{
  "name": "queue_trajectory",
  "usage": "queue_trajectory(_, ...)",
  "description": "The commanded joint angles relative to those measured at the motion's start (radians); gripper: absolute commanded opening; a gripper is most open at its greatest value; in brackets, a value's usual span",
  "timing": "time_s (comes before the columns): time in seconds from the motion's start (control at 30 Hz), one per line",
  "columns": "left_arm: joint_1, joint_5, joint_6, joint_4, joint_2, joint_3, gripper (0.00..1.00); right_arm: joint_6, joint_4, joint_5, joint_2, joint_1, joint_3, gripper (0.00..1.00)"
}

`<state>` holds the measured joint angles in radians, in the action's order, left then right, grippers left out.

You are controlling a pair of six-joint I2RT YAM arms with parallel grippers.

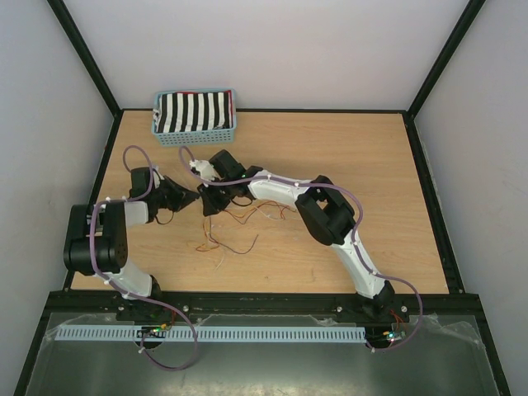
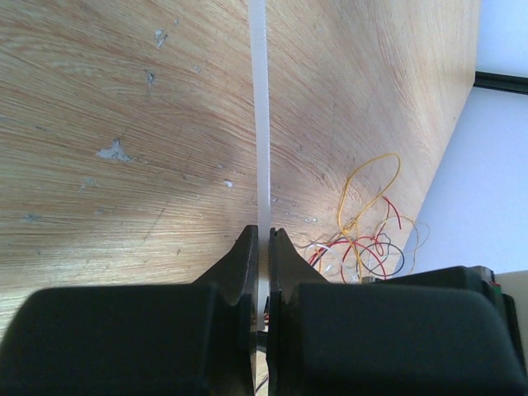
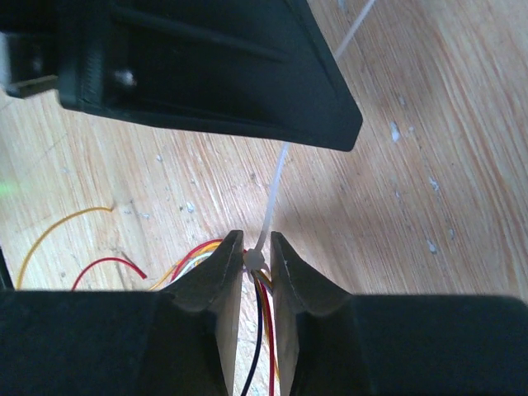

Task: Zip-tie the wires
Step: Adjust the ribbon.

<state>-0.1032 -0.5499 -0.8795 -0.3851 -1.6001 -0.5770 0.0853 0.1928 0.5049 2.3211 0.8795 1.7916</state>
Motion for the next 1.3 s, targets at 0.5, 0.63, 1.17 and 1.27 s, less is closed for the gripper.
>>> queue_trajectory(0.5, -0.017, -0.071, 0.042, 0.003, 0.030, -0.033, 0.17, -0.015, 0.008, 0.010, -0.046, 0.004, -0.031, 0.20)
queue_trajectory(0.63, -0.026, -0.102, 0.052, 0.003, 0.049, -0.011, 0.33, -0.008, 0.008, 0.015, -0.057, 0.004, -0.028, 0.19)
queue_trajectory(1.17, -0.059, -0.162, 0.040, 0.002, 0.107, 0.038, 0.37, 0.036, -0.026, 0.058, -0.110, -0.011, -0.050, 0.18)
queue_trajectory(1.27, -0.046, -0.162, 0.037, 0.002, 0.108, 0.029, 0.37, 0.040, -0.030, 0.073, -0.112, -0.011, -0.051, 0.18)
